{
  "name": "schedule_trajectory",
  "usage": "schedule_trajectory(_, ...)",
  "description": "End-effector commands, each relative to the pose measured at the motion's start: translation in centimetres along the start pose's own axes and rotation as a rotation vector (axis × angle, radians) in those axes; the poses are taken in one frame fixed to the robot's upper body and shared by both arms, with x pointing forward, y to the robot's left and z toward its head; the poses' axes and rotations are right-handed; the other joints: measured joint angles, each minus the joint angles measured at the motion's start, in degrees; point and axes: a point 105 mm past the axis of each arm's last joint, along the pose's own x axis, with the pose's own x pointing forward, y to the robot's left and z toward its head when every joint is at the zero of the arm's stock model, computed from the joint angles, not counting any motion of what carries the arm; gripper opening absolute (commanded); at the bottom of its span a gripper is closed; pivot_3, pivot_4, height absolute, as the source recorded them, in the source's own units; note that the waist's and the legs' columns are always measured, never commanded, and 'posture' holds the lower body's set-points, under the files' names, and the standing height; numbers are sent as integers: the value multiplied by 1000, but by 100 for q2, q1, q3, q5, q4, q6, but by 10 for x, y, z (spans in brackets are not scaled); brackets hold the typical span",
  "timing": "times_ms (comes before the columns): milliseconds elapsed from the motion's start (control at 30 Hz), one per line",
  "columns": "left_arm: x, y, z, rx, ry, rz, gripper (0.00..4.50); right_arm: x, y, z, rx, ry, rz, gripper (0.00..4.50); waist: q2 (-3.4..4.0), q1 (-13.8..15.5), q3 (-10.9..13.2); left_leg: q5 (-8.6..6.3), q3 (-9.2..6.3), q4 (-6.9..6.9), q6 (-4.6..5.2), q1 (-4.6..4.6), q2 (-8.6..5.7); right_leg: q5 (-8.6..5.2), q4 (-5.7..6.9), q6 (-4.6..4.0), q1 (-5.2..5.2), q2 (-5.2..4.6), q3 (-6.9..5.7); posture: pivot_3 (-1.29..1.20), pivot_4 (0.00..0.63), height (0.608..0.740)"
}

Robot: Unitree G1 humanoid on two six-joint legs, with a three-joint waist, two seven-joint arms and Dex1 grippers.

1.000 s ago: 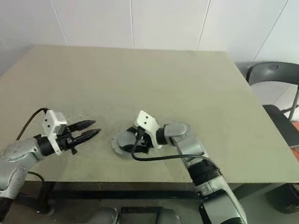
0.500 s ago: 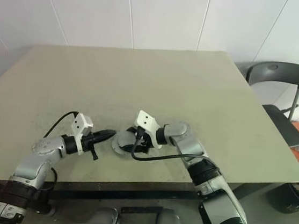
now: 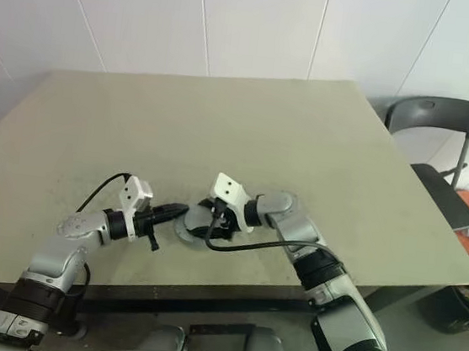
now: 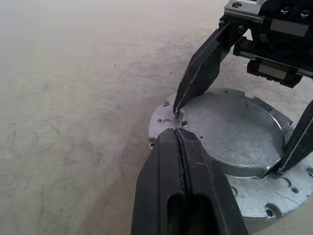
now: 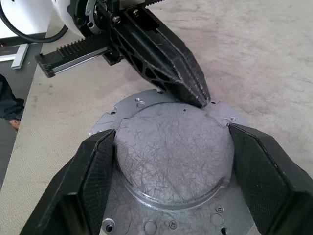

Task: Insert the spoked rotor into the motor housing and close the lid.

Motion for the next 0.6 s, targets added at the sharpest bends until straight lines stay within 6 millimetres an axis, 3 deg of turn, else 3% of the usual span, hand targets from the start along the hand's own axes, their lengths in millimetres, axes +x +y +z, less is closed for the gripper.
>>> schedule_trajectory(33,1,-6,-15,22,108,-33,0,3,1,-14,27,55,-9,3254,3,-1,-2,0,0,0,0,3,0,0,0,0,2,0,0,0,0,740)
schedule_trajectory(200,1,-8,-14,7,96,-33,0,1,4,-13,62,54,14,3254,16,0,-15,0,0,-2,0,7,0,-1,-8,0,10,0,0,0,0,740)
schedule_trajectory(267,1,-7,-13,10,94,-30,0,-1,3,-11,63,49,15,4009,17,1,-17,-1,0,-3,0,6,0,-1,-10,0,10,-1,0,0,0,740)
schedule_trajectory(333,1,-6,-13,19,94,-22,0,-3,3,-6,47,25,20,4472,17,2,-17,-1,0,-4,-1,5,0,-1,-15,1,11,-1,0,0,0,740)
schedule_trajectory(600,2,-4,-12,22,94,-28,0,-29,-19,28,129,-142,-55,4472,19,13,-15,0,0,-5,0,-6,0,0,-29,2,9,-1,-2,0,0,740)
